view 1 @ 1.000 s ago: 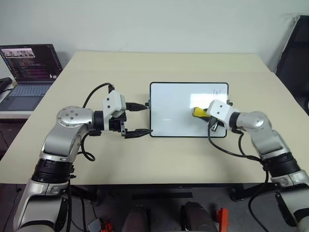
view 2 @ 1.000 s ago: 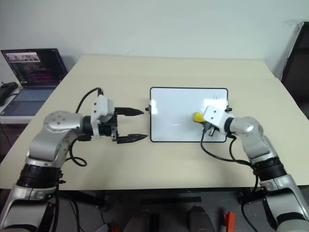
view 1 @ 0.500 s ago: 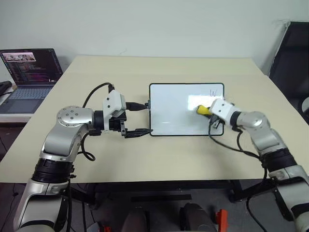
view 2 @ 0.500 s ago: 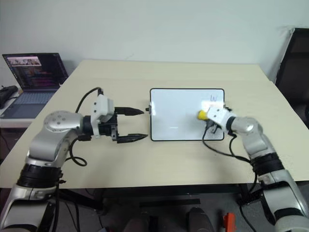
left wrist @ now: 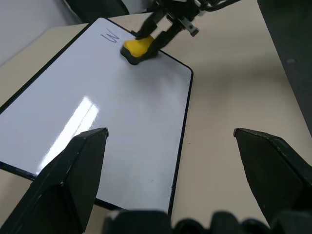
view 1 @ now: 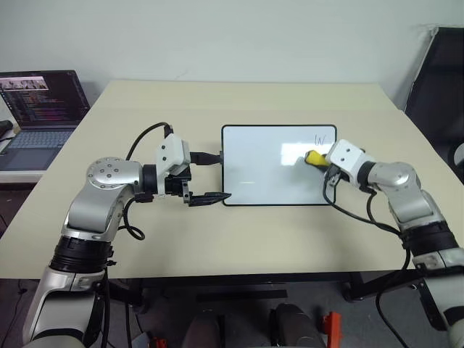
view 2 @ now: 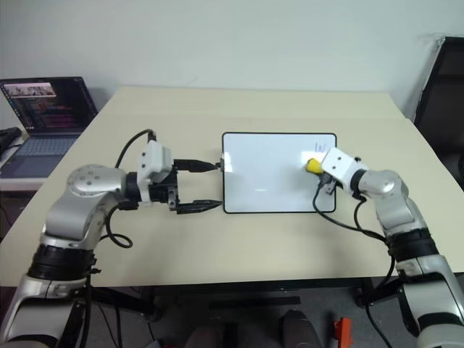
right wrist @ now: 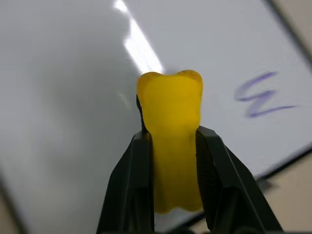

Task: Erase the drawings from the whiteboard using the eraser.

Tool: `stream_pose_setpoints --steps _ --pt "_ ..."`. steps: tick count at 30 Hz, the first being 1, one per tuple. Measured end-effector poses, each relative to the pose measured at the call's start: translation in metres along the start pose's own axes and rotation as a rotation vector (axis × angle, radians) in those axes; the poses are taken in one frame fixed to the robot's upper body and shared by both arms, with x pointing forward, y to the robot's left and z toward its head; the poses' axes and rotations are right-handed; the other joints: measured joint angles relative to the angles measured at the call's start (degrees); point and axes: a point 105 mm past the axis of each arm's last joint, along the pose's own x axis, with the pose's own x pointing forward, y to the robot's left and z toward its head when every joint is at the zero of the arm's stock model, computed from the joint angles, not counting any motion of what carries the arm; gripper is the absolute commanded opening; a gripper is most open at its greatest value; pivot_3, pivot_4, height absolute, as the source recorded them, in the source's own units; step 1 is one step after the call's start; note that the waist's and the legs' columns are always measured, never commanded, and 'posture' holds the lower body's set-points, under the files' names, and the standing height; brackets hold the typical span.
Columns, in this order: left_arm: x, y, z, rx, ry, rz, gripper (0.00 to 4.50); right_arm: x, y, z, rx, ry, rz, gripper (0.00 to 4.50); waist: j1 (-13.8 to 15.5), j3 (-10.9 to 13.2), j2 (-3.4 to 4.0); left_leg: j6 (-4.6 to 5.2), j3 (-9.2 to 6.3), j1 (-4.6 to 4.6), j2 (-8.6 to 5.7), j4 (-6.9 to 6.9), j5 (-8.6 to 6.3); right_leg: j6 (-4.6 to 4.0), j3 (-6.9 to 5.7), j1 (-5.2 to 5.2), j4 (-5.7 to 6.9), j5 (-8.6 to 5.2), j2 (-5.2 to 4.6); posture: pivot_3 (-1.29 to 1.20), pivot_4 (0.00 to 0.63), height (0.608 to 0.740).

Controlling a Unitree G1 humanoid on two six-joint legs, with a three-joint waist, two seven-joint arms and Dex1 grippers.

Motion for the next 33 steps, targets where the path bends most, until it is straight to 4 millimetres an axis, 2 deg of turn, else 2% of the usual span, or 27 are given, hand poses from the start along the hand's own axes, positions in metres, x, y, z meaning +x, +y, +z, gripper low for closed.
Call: stream_pose_setpoints --steps 1,2,4,6,8,10,12,14,18,20,23,29,33 --pt "-0.001 0.001 0.0 0.002 0.002 0.001 4.5 -0.003 0.009 0.005 0.017 -0.016 0.056 0.81 0.1 0.1 0.2 0.0 -0.01 -0.48 -0.02 0.03 0.0 0.37 -0.01 -0.45 0.08 0.22 0.02 0.0 0.15 0.74" --pt "-0.002 0.002 0.0 0.001 0.006 0.004 4.5 -0.009 0.014 0.009 0.022 -0.024 0.096 0.81 0.1 0.3 0.44 0.0 -0.05 -0.9 -0.03 0.1 0.01 0.34 -0.05 -0.77 0.1 0.3 0.05 0.0 0.15 0.74" --pt "-0.005 0.005 -0.003 -0.007 0.017 0.017 4.5 -0.026 0.009 0.021 0.015 -0.036 0.125 0.81 0.4 0.4 0.73 0.0 -0.04 -1.58 -0.11 0.19 0.01 0.17 -0.04 -1.53 0.32 0.47 0.03 0.0 0.15 0.74" --pt "-0.007 0.007 -0.004 -0.01 0.022 0.024 4.5 -0.049 -0.01 0.028 -0.004 -0.034 0.083 0.81 0.8 0.5 0.83 0.0 -0.11 -1.85 -0.5 0.18 0.0 0.18 -0.16 -1.74 0.26 0.43 0.02 0.0 0.15 0.74" --pt "-0.009 0.009 -0.003 -0.007 0.026 0.032 4.5 -0.078 -0.037 0.029 -0.028 0.007 -0.003 0.81 1.4 0.5 0.85 -0.01 -0.15 -1.91 -0.62 0.05 -0.04 0.21 -0.22 -1.77 0.12 0.28 -0.1 0.0 0.15 0.74" --pt "-0.012 0.011 -0.003 -0.003 0.032 0.042 4.5 -0.099 -0.056 0.029 -0.045 0.038 -0.076 0.81 1.5 0.5 0.84 -0.01 -0.14 -1.95 -0.65 0.02 -0.11 0.23 -0.23 -1.76 0.03 0.21 -0.14 0.0 0.15 0.74" --pt "-0.012 0.014 -0.001 0.007 0.029 0.048 4.5 -0.117 -0.07 0.018 -0.038 0.1 -0.132 0.81 1.5 0.6 0.83 -0.01 -0.14 -2.01 -0.69 0.03 -0.12 0.24 -0.23 -1.76 -0.02 0.21 -0.17 0.0 0.15 0.74" --pt "-0.014 0.016 0.0 0.017 0.032 0.055 4.5 -0.135 -0.078 -0.009 -0.021 0.216 -0.169 0.81 1.5 0.6 0.83 -0.01 -0.13 -2.02 -0.72 0.04 -0.12 0.24 -0.23 -1.76 -0.03 0.2 -0.19 0.0 0.15 0.74" --pt "-0.022 0.021 0.001 0.025 0.041 0.081 4.5 -0.164 -0.077 -0.053 0.06 0.346 -0.203 0.81 1.5 0.6 0.86 -0.01 -0.11 -2.01 -0.72 0.1 -0.12 0.24 -0.21 -1.75 0.05 0.21 -0.19 0.0 0.15 0.74" --pt "-0.024 0.022 0.001 0.035 0.045 0.086 4.5 -0.17 -0.078 -0.06 0.073 0.351 -0.219 0.81 1.2 0.6 0.88 -0.01 -0.06 -1.96 -0.71 0.13 -0.12 0.25 -0.16 -1.75 0.11 0.21 -0.18 0.0 0.15 0.74" --pt "-0.024 0.022 0.002 0.039 0.043 0.086 4.5 -0.171 -0.081 -0.054 0.063 0.317 -0.229 0.81 0.5 0.6 0.9 -0.01 -0.03 -1.84 -0.68 0.14 -0.11 0.25 -0.11 -1.69 0.17 0.2 -0.14 0.0 0.15 0.74" --pt "-0.022 0.024 0.008 0.057 0.035 0.084 4.5 -0.157 -0.104 -0.01 0.008 0.139 -0.318 0.81 0.0 0.6 0.92 -0.02 -0.06 -1.79 -0.7 0.2 -0.11 0.26 -0.11 -1.62 0.24 0.2 -0.13 0.0 0.15 0.74" --pt "-0.021 0.025 0.008 0.057 0.035 0.083 4.5 -0.144 -0.111 0.004 0.009 0.069 -0.35 0.81 0.3 0.6 0.92 -0.02 -0.07 -1.81 -0.71 0.19 -0.11 0.26 -0.12 -1.62 0.24 0.21 -0.15 0.0 0.15 0.74"
